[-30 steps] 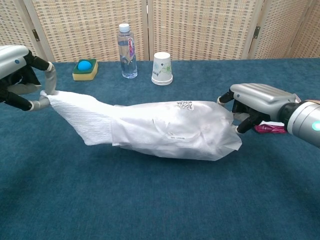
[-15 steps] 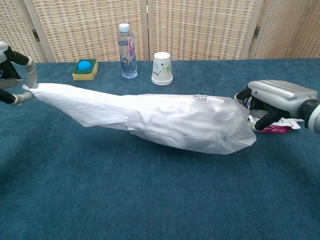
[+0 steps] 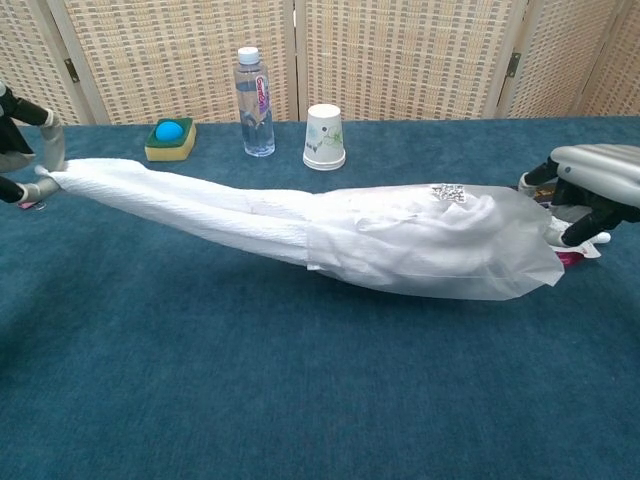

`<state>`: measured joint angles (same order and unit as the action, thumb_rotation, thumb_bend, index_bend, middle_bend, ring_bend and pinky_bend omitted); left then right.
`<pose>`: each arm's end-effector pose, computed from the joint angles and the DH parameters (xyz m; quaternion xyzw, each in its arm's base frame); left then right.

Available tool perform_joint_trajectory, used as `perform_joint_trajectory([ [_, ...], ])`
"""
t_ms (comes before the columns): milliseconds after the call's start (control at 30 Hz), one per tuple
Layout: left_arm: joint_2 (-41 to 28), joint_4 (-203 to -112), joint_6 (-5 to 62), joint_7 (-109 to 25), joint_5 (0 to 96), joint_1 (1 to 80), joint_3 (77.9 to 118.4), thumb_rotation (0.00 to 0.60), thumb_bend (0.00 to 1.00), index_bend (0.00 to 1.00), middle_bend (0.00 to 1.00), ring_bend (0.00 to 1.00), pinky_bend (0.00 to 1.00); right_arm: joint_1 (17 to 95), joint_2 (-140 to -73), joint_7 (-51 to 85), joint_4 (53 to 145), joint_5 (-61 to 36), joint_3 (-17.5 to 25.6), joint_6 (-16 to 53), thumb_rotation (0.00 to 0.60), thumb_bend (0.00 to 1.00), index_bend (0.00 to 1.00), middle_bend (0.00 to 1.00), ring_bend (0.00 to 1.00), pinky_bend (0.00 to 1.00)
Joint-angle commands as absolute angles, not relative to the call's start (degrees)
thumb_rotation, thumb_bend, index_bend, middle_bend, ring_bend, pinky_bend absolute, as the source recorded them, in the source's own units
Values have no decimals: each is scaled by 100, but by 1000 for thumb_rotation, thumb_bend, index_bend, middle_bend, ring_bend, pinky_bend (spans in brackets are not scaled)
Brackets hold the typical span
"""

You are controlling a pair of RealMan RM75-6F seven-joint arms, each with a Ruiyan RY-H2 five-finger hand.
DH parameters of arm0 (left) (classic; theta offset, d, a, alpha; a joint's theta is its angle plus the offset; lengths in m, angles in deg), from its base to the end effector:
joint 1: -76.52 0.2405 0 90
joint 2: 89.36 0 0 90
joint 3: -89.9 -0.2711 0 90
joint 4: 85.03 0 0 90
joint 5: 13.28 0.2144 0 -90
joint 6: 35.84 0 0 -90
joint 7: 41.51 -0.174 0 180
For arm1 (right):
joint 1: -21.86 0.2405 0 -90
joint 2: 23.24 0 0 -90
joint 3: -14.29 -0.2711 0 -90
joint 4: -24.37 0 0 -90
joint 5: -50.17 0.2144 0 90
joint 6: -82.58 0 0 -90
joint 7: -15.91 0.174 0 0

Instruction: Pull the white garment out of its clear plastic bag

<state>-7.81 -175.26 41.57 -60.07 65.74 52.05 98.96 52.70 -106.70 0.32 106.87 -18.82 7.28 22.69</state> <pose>-0.2175 0.3235 0.0643 -0.6480 -0.3141 -0.4387 0.5375 -0.2474 -0.3517 0.0110 0.7074 -0.3933 0.3309 0.4852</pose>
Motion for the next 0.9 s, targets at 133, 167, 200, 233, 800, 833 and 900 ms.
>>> perform_joint_trajectory([
  [133, -780, -17533, 4194, -6036, 6586, 5207, 9916, 600, 547, 779, 1000, 811, 979, 5158, -10505, 32, 10716, -1787, 688, 2145, 600, 493, 619, 1000, 1000, 1000],
  [167, -788, -17540, 4203, -6041, 6591, 5207, 9922, 600, 546, 778, 1000, 810, 979, 5141, -10481, 50, 10720, -1777, 671, 2116, 600, 492, 619, 1000, 1000, 1000],
  [200, -797, -17552, 4208, -6048, 6593, 5204, 9931, 600, 547, 778, 1000, 811, 979, 5120, -10449, 69, 10724, -1766, 647, 2078, 600, 492, 619, 1000, 1000, 1000],
  [233, -808, -17562, 4208, -6063, 6588, 5202, 9940, 600, 547, 778, 1000, 811, 979, 5102, -10416, 85, 10725, -1757, 623, 2039, 600, 493, 619, 1000, 1000, 1000],
  [800, -890, -17584, 4318, -6095, 6455, 5261, 10049, 600, 547, 779, 1000, 811, 978, 4925, -10203, -1, 10729, -1472, 402, 1745, 600, 509, 619, 1000, 1000, 1000],
  [833, -893, -17586, 4330, -6093, 6444, 5267, 10058, 600, 548, 779, 1000, 810, 978, 4921, -10205, -16, 10725, -1459, 396, 1735, 600, 509, 619, 1000, 1000, 1000],
  [900, -896, -17585, 4362, -6108, 6418, 5280, 10080, 600, 547, 779, 1000, 811, 978, 4911, -10206, -45, 10721, -1432, 378, 1709, 600, 509, 619, 1000, 1000, 1000],
])
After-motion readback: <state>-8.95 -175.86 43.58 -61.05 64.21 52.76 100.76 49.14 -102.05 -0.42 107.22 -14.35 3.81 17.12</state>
